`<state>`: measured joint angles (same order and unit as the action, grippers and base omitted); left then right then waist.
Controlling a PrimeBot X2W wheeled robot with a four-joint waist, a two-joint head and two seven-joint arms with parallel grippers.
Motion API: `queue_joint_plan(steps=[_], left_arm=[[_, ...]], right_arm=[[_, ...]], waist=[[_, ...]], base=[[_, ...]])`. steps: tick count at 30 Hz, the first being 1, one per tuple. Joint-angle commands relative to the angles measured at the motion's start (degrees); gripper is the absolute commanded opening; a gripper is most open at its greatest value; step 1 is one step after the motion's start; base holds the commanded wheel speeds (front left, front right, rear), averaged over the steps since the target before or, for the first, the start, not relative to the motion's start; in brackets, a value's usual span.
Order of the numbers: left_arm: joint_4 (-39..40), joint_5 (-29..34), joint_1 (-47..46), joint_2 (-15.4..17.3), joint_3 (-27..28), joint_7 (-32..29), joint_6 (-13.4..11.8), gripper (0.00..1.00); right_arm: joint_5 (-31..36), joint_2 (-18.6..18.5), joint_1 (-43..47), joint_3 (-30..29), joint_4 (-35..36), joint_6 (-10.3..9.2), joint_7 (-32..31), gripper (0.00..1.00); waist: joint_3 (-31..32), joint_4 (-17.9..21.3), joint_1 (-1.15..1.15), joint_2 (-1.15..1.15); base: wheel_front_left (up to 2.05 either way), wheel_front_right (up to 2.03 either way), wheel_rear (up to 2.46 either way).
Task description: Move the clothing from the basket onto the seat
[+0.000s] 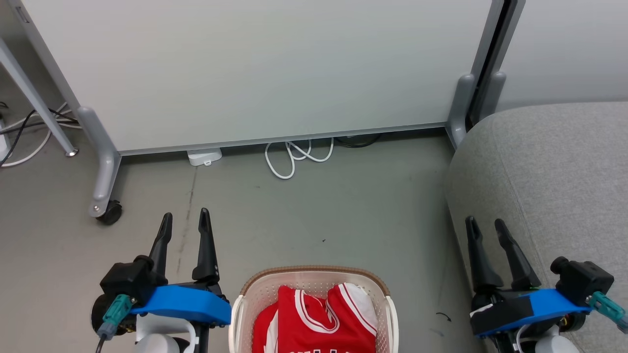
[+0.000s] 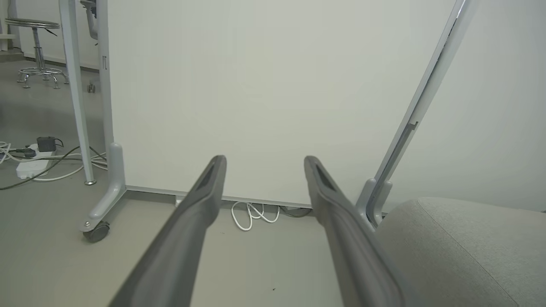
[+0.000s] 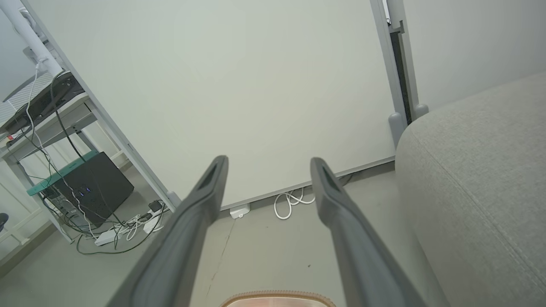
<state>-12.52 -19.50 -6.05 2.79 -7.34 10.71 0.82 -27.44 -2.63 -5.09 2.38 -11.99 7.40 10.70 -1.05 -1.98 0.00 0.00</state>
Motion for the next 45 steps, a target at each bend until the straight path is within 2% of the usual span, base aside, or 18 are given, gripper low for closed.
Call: queue_joint_plan(steps=[1, 10, 24, 36, 45], left_arm=[[0.2, 1.5, -1.2, 0.3, -0.2, 0.5, -0.4, 1.00], [-0.1, 5.9, -1.4, 0.3, -0.8, 1.6, -0.5, 1.00], [-1.3, 10.2, -1.1, 0.3, -0.6, 3.2, 2.6, 1.00], [-3.6, 13.4, -1.6, 0.2, -0.6, 4.3, 3.8, 1.00], [-5.7, 10.0, -1.8, 0.1, -0.2, 4.6, 4.7, 1.00]], right_arm=[[1.4, -0.3, -1.0, 0.2, 0.3, 0.11, 0.4, 1.00], [5.9, -0.4, -1.1, 0.6, 0.2, 0.12, 1.6, 1.00], [11.6, -0.4, -0.4, 0.9, 0.2, 0.14, 3.2, 1.00], [16.0, -0.4, -0.3, 1.2, -0.2, 0.15, 4.4, 1.00], [15.9, -0.4, -0.1, 0.9, -0.7, 0.15, 4.6, 1.00]], waist=[[0.0, -0.1, 0.00, 0.00], [0.0, -0.4, 0.00, 0.00], [-0.2, -0.8, 0.00, 0.00], [-0.8, -1.4, 0.00, 0.00], [-0.9, -1.4, 0.00, 0.00]], base=[[0.00, 0.00, 0.00], [0.00, 0.00, 0.00], [0.00, 0.00, 0.00], [0.00, 0.00, 0.00], [0.00, 0.00, 0.00]])
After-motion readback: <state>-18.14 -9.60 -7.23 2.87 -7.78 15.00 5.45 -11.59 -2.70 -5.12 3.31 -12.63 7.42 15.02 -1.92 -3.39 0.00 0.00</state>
